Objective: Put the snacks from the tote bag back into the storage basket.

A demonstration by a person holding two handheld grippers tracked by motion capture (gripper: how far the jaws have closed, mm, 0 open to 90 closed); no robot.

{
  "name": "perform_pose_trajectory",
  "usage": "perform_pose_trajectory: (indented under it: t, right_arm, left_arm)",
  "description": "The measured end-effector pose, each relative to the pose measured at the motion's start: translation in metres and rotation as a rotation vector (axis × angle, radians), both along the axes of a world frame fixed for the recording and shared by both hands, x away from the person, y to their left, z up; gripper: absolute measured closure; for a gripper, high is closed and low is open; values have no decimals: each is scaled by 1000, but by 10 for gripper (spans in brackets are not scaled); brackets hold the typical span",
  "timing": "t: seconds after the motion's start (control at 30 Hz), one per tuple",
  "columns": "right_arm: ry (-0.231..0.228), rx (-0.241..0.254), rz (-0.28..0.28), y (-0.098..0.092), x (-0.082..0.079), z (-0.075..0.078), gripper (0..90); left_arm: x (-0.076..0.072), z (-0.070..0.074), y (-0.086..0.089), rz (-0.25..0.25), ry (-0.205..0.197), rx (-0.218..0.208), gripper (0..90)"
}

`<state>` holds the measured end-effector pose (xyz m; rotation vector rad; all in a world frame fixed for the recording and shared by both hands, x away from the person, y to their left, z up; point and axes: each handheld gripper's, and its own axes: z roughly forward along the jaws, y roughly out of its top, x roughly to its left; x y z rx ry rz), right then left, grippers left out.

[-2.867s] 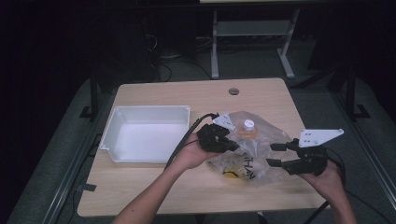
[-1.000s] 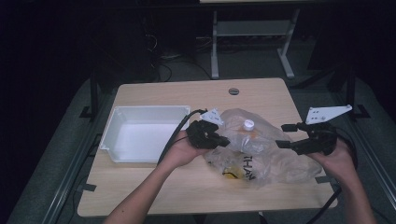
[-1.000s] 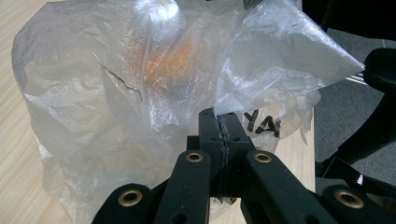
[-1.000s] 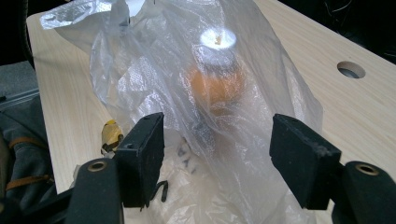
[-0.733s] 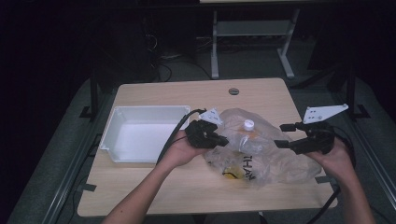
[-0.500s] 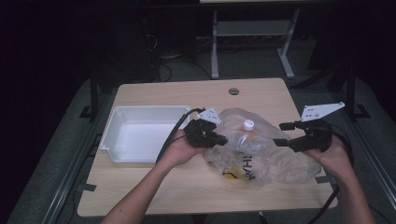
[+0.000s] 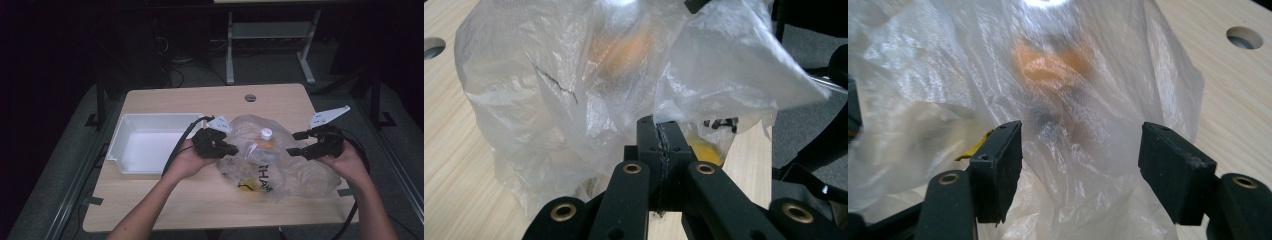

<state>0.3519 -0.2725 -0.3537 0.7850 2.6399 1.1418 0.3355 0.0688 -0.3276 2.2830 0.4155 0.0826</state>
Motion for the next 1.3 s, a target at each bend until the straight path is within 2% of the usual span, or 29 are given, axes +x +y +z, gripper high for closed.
perform_pose_trajectory:
  t: [0.1, 0.2, 0.47, 0.53, 0.6, 0.77, 0.83, 1.13, 1.3]
  right_arm:
    - [23, -10, 8, 7, 5, -4, 325]
    - [27, -22, 13, 12, 10, -7, 355]
    - [-15, -53, 34, 24, 15, -13, 575]
    - [-2, -45, 44, 28, 17, -17, 618]
    - [-8, -66, 54, 31, 17, -21, 666]
    - [5, -66, 74, 34, 16, -27, 831]
    - [-11, -74, 79, 34, 15, -26, 883]
    - [-26, -20, 59, 20, 11, -16, 899]
    - [-48, -16, 46, 13, 8, -6, 899]
  left_arm:
    - [-1, 1, 1, 6, 12, -12, 899]
    - [1, 2, 2, 6, 8, -7, 899]
    - [7, -3, 1, 16, 15, -6, 899]
    - [8, -5, 2, 20, 17, -13, 898]
    - [8, -7, 2, 24, 23, -13, 898]
    - [9, -10, 3, 26, 21, -2, 898]
    - [9, -10, 3, 28, 20, -4, 898]
    - [12, -9, 7, 49, 18, -5, 899]
    - [13, -6, 8, 56, 10, -5, 898]
